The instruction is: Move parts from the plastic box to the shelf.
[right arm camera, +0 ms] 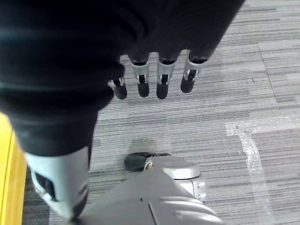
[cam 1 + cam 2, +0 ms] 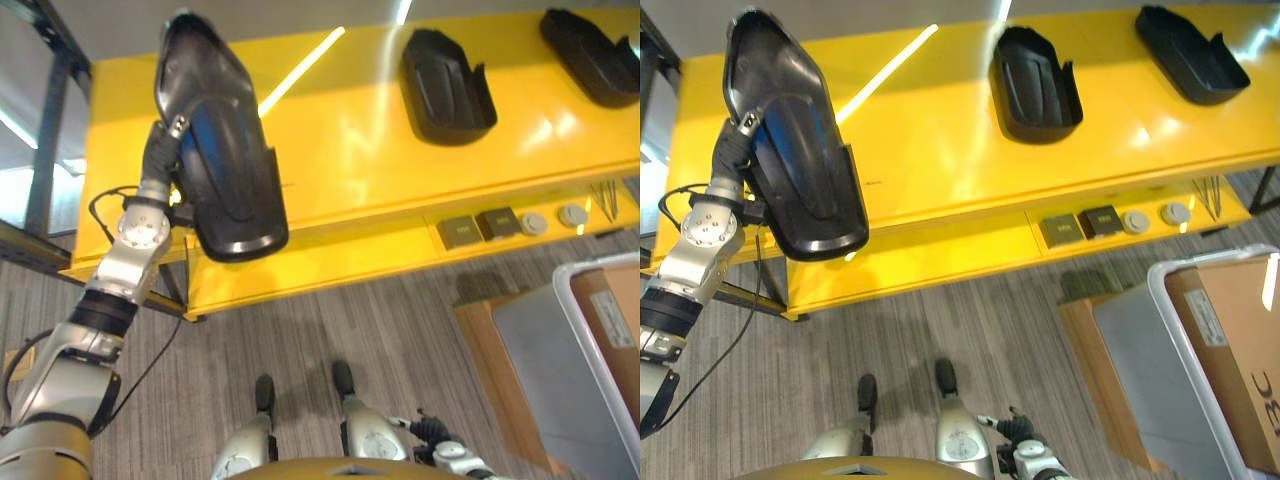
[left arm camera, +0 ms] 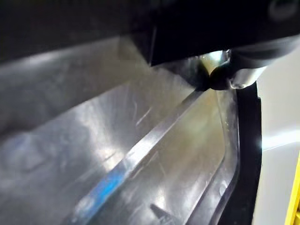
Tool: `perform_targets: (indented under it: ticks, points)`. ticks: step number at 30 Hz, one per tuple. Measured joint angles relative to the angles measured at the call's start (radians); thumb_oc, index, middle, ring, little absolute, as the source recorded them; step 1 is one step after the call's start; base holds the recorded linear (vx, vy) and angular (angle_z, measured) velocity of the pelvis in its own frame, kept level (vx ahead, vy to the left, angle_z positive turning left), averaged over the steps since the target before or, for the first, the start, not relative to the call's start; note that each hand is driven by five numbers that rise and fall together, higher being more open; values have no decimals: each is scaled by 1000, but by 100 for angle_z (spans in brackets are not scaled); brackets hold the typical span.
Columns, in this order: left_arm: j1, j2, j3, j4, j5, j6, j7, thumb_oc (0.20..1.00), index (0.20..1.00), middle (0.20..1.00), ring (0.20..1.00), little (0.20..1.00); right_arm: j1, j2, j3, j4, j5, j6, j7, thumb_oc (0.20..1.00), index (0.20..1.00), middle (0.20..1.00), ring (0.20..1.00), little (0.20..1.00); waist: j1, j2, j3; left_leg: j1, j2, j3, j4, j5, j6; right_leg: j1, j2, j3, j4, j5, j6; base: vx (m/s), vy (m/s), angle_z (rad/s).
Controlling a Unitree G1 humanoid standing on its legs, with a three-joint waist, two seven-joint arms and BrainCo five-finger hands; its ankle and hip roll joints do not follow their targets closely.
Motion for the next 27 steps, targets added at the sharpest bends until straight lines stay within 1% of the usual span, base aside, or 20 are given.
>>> perform_targets:
  ticks: [1, 2, 4, 6, 8, 9, 12, 14, 17, 23, 24, 25, 26, 27]
  points:
    - [-58, -5, -40, 42, -16, 0, 5, 200, 200, 200, 200, 200, -3, 0, 3, 1, 0, 0, 0, 1000, 1000, 1000, 1000, 1000, -1, 0, 2, -14, 3, -1, 0, 1, -3, -14, 3, -1, 0, 0, -1, -17, -28, 4]
    - [-164, -4, -112, 118, -46, 1, 4, 200, 200, 200, 200, 200, -18, -5, 20, 4, 1, 1, 0, 1000, 1000, 1000, 1000, 1000, -1, 2, 13, -39, 5, -4, 0, 10, -7, -36, 5, -6, 0, 8, -2, 2, -24, 5]
    - [-245, 0, -144, 171, -57, 4, 4, 200, 200, 200, 200, 200, -42, -8, 20, 9, 1, 2, 0, 1000, 1000, 1000, 1000, 1000, -4, 3, 24, -57, 7, -5, 0, 16, -10, -53, 7, -8, 1, 14, -5, 4, -10, 2]
    - [-281, 14, -134, 197, -57, 5, 7, 200, 200, 200, 200, 200, -51, -7, 20, 2, 3, 1, 0, 1000, 1000, 1000, 1000, 1000, -23, 12, 37, -54, 11, -4, 0, 17, -12, -53, 12, -5, 6, 16, -5, -10, -17, -7]
    - [-369, 36, -194, 308, -56, 11, -3, 200, 200, 200, 200, 200, -62, -8, 20, 2, 29, 1, -1, 1000, 1000, 1000, 1000, 1000, -25, 26, 63, -54, 14, -1, 0, 17, -13, -55, 14, -3, 2, 17, -6, 2, -17, -5]
    - [-393, 43, -199, 349, -56, 22, -3, 200, 200, 200, 200, 200, -67, -8, 20, 2, 35, 1, -1, 1000, 1000, 1000, 1000, 1000, -28, 29, 69, -55, 14, 1, 0, 17, -13, -56, 15, -1, 4, 18, -7, -3, -14, -3]
    - [-419, 53, -195, 413, -56, 33, -2, 200, 200, 200, 200, 200, -68, -8, 21, 2, 43, 0, -1, 1000, 1000, 1000, 1000, 1000, -31, 33, 75, -62, 18, 0, 0, 15, -15, -63, 19, -2, 6, 18, -8, 0, 0, 0]
    - [-450, 55, -217, 465, -56, 40, -3, 200, 200, 200, 200, 200, -72, -9, 28, 3, 57, -1, -1, 1000, 1000, 1000, 1000, 1000, -29, 33, 79, -72, 20, -1, 0, 17, -16, -74, 21, -3, 6, 18, -8, 0, 0, 0]
    - [-456, 78, -214, 476, -56, 52, -4, 200, 200, 200, 200, 200, -80, -9, 28, 2, 83, -3, -1, 1000, 1000, 1000, 1000, 1000, -28, 34, 100, -74, 20, -1, 0, 17, -17, -75, 21, -3, 7, 18, -9, 0, 0, 0]
    - [-453, 76, -215, 490, -54, 66, -14, 200, 200, 200, 200, 200, -88, -7, 32, 2, 101, -6, -1, 1000, 1000, 1000, 1000, 1000, -21, 34, 106, -75, 20, -2, 0, 17, -17, -75, 21, -5, 6, 18, -9, 0, 0, 0]
    - [-453, 76, -216, 491, -53, 66, -14, 313, 313, 313, 313, 313, -88, -8, 33, 2, 101, -7, -1, 1000, 1000, 1000, 1000, 1000, -21, 34, 106, -75, 19, -2, 0, 17, -17, -75, 21, -4, 6, 18, -9, 0, 0, 0]
    - [-454, 76, -215, 497, -53, 67, -14, 796, 796, 796, 796, 796, -88, -8, 33, 3, 101, -7, -1, 1000, 1000, 1000, 1000, 1000, -21, 34, 106, -74, 19, -1, 0, 17, -17, -75, 21, -4, 6, 18, -9, 0, 0, 0]
    - [-454, 76, -216, 505, -53, 67, -14, 1000, 1000, 1000, 1000, 1000, -88, -7, 33, 3, 101, -7, -1, 1000, 1000, 1000, 1000, 1000, -22, 34, 106, -74, 19, -2, 0, 17, -17, -75, 21, -4, 6, 18, -9, 0, 0, 0]
    - [-454, 74, -216, 517, -52, 68, -15, 1000, 1000, 1000, 1000, 1000, -89, -7, 33, 3, 102, -6, -1, 1000, 1000, 1000, 1000, 1000, -24, 35, 106, -74, 19, -1, 0, 18, -18, -75, 21, -4, 6, 18, -9, 0, 0, 0]
